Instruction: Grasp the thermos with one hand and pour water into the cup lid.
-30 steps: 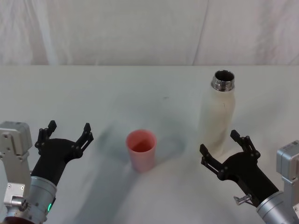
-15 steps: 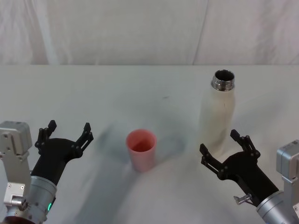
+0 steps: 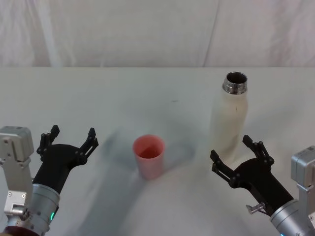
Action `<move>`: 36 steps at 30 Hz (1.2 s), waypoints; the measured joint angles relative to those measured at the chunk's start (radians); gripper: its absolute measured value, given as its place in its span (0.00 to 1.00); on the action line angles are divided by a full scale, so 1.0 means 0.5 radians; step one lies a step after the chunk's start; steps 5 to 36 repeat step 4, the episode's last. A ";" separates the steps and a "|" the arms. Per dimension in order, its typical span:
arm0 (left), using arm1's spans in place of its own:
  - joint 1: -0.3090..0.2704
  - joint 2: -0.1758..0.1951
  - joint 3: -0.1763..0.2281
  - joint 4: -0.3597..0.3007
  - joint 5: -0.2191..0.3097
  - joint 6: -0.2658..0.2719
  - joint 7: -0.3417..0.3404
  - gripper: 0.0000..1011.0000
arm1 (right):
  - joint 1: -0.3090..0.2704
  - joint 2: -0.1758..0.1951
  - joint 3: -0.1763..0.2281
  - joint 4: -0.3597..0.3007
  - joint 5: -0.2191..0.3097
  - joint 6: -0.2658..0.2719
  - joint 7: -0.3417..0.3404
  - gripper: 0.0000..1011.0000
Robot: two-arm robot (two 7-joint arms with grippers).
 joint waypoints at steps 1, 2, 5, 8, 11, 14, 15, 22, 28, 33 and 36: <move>0.000 0.000 0.000 0.000 0.000 0.000 0.000 0.99 | 0.000 0.000 0.000 0.000 0.000 0.000 0.000 0.99; 0.000 0.000 0.000 0.000 0.000 0.000 0.000 0.99 | 0.000 0.000 0.000 0.000 0.000 0.000 0.000 0.99; 0.000 0.000 0.000 0.000 0.000 0.000 0.000 0.99 | 0.000 0.000 0.000 0.000 0.000 0.000 0.000 0.99; 0.000 0.000 0.000 0.000 0.000 0.000 0.000 0.99 | 0.000 0.000 0.000 0.000 0.000 0.000 0.000 0.99; 0.000 0.000 0.000 0.000 0.000 0.000 0.000 0.99 | 0.000 0.000 0.000 0.000 0.000 0.000 0.000 0.99; 0.000 0.000 0.000 0.000 0.000 0.000 0.000 0.99 | 0.000 0.000 0.000 0.000 0.000 0.000 0.000 0.99; 0.000 0.000 0.000 0.000 0.000 0.000 0.000 0.99 | 0.000 0.000 0.000 0.000 0.000 0.000 0.000 0.99; 0.000 0.000 0.000 0.000 0.000 0.000 0.000 0.99 | 0.000 0.000 0.000 0.000 0.000 0.000 0.000 0.99; 0.000 0.000 0.000 0.000 0.000 0.000 0.000 0.99 | 0.000 0.000 0.000 0.000 0.000 0.000 0.000 0.99; 0.000 0.000 0.000 0.000 0.000 0.000 0.000 0.99 | 0.000 0.000 0.000 0.000 0.000 0.000 0.000 0.99; 0.000 0.000 0.000 0.000 0.000 0.000 0.000 0.99 | 0.000 0.000 0.000 0.000 0.000 0.000 0.000 0.99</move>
